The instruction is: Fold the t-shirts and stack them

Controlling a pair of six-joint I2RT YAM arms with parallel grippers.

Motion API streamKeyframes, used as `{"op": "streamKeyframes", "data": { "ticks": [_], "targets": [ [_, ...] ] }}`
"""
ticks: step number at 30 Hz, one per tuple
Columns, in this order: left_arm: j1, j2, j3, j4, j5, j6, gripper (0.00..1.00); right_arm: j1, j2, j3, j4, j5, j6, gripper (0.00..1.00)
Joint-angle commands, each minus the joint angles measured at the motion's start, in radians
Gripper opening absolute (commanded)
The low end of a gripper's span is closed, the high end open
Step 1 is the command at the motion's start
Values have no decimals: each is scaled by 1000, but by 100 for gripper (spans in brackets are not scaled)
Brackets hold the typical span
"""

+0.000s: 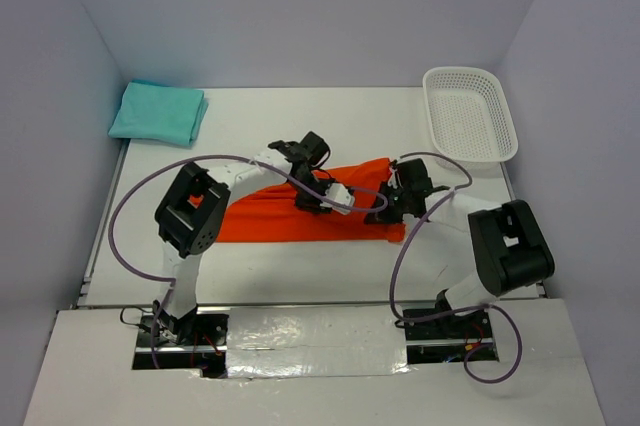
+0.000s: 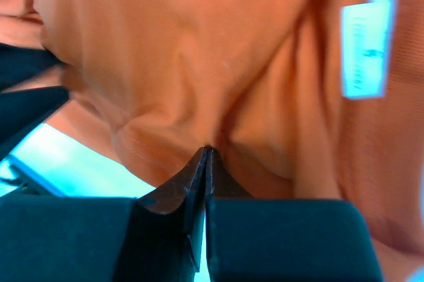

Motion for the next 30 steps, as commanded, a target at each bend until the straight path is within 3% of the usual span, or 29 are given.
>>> {"op": "streamKeyframes", "data": {
  "ticks": [1, 3, 4, 7, 8, 9, 11, 12, 15, 17, 18, 23, 29, 30],
  "targets": [
    [20, -91, 83, -78, 41, -66, 59, -7, -69, 73, -91, 94, -52, 11],
    [32, -111, 164, -128, 107, -122, 60, -9, -109, 125, -174, 115, -59, 20],
    [38, -112, 202, -208, 130, -195, 60, -10, -125, 137, -203, 128, -60, 32],
    [115, -115, 319, -335, 239, -364, 57, -19, -180, 162, -337, 175, -23, 56],
    [183, -123, 325, -337, 254, -421, 55, -21, -189, 156, -361, 181, -11, 59],
    [223, -128, 318, -331, 247, -543, 54, -26, -197, 138, -401, 191, 2, 63],
    [311, -161, 263, -293, 193, -636, 49, -32, -227, 105, -417, 210, 28, 68],
    [396, -183, 229, -266, 96, -674, 49, -38, -237, 72, -415, 214, 49, 72],
    [558, -328, 36, -108, -52, -712, 52, -76, -260, 21, -394, 206, 66, 74],
    [654, -422, -113, -16, -172, -709, 61, -107, -251, 7, -380, 168, 72, 74],
    [699, -436, -150, 61, -274, -710, 64, -111, -245, -8, -359, 154, 80, 74],
    [924, -352, -244, 185, -355, -712, 69, -122, -150, -48, -270, 111, 102, 74],
    [942, -230, -242, 272, -321, -716, 73, -131, -59, -31, -233, 111, 118, 65],
    [940, -220, -245, 276, -307, -715, 74, -136, -56, -27, -234, 105, 117, 58]
  ]
}}
